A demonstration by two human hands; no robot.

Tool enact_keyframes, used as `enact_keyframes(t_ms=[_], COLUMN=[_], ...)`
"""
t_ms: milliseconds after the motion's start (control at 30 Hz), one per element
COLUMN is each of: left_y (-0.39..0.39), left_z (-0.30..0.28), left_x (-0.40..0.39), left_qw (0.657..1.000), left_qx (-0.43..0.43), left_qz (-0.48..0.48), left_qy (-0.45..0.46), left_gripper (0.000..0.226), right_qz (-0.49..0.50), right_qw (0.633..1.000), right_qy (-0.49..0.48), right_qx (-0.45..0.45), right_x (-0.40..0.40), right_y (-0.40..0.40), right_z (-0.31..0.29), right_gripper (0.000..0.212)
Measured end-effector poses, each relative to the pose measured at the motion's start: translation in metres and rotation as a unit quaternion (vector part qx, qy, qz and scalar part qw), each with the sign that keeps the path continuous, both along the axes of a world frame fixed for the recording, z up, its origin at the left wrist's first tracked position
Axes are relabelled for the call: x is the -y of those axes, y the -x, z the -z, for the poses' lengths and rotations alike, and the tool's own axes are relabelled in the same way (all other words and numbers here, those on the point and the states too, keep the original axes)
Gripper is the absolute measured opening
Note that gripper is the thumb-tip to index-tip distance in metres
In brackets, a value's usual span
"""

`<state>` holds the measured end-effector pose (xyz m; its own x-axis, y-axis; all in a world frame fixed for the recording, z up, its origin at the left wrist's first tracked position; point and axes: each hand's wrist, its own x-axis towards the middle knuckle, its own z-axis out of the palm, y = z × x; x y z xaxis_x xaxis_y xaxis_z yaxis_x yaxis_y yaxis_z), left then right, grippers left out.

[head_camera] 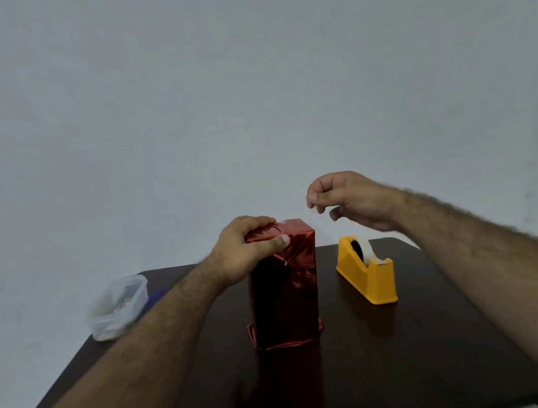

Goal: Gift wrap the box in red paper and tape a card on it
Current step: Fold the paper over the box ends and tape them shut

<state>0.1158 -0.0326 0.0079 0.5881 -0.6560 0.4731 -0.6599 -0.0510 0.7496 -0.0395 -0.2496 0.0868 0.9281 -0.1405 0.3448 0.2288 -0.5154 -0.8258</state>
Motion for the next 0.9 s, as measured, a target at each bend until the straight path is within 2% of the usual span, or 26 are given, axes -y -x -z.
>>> enact_keyframes(t_ms=[167, 333, 467, 800, 900], left_y=[-0.003, -0.005, -0.007, -0.004, -0.005], left_z=[0.0, 0.002, 0.003, 0.002, 0.002], left_x=[0.0, 0.002, 0.003, 0.002, 0.002], left_qw=[1.0, 1.0, 0.999, 1.0, 1.0], left_qx=[0.003, -0.018, -0.024, 0.002, 0.008], left_qz=[-0.021, -0.02, -0.021, -0.02, -0.026], left_qy=[-0.01, 0.001, 0.004, -0.005, -0.014], left_gripper=[0.08, 0.069, 0.071, 0.071, 0.078], right_qz=[-0.04, -0.042, -0.038, 0.038, 0.076], right_qw=[0.976, 0.94, 0.92, 0.873, 0.856], right_qy=[0.166, 0.24, 0.27, 0.334, 0.367], right_qx=[-0.135, -0.238, -0.282, -0.354, -0.356], right_x=[-0.025, -0.046, -0.051, -0.069, -0.078], right_y=[-0.024, -0.051, -0.064, -0.078, -0.082], right_z=[-0.041, -0.052, -0.055, -0.061, -0.062], right_gripper=[0.013, 0.022, 0.028, 0.007, 0.013])
